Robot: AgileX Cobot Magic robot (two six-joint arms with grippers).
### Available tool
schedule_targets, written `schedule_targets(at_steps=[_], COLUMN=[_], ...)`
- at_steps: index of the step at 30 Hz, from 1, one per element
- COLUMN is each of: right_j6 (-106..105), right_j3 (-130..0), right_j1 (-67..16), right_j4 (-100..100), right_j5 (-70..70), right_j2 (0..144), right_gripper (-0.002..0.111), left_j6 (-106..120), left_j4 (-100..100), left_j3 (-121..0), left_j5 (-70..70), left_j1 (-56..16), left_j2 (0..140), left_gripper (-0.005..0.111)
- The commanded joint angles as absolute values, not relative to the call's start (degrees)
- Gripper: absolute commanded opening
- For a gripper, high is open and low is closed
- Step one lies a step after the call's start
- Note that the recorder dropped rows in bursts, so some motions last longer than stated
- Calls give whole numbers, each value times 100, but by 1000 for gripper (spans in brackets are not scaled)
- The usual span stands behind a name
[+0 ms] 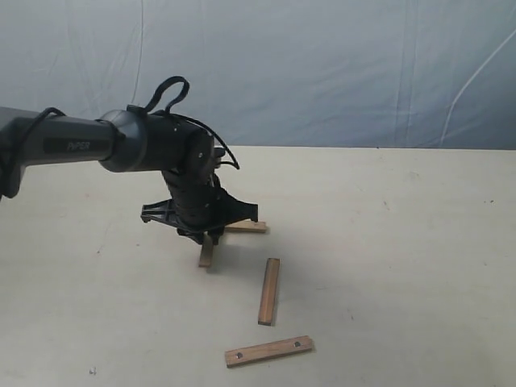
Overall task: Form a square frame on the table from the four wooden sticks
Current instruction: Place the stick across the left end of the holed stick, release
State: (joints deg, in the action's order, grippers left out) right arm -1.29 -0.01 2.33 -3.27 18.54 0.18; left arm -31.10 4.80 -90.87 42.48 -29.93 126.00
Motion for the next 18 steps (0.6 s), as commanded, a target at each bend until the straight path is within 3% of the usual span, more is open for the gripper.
schedule_targets(at_steps=[1,6,12,14,16,18], right_j6=[-144,-144,-144,-144,-144,-144], right_j3=[0,0,0,0,0,0], right_j1=[266,266,266,266,266,266], right_j4=[-337,-337,-337,-337,-337,-337], right_j5=[1793,1793,1793,1793,1793,1793], right_j2=[0,0,0,0,0,0], right_gripper=[-1,-1,-1,-1,-1,-1], left_j6=[-2931,-2824,-2788,-2776,-2648,-2621], left_j4=[438,412,301,301,301,321], left_j3=[-9124,-9124,-9134,-9202,-9312,-9364], left_j5=[4129,4088,4190,4403,4690,4914], left_j1=[-2792,-2699,-2687,-2687,-2687,-2687], left_j2=[12570,12570,12570,12532,12429,12234], left_gripper=[0,4,42,48,47,36])
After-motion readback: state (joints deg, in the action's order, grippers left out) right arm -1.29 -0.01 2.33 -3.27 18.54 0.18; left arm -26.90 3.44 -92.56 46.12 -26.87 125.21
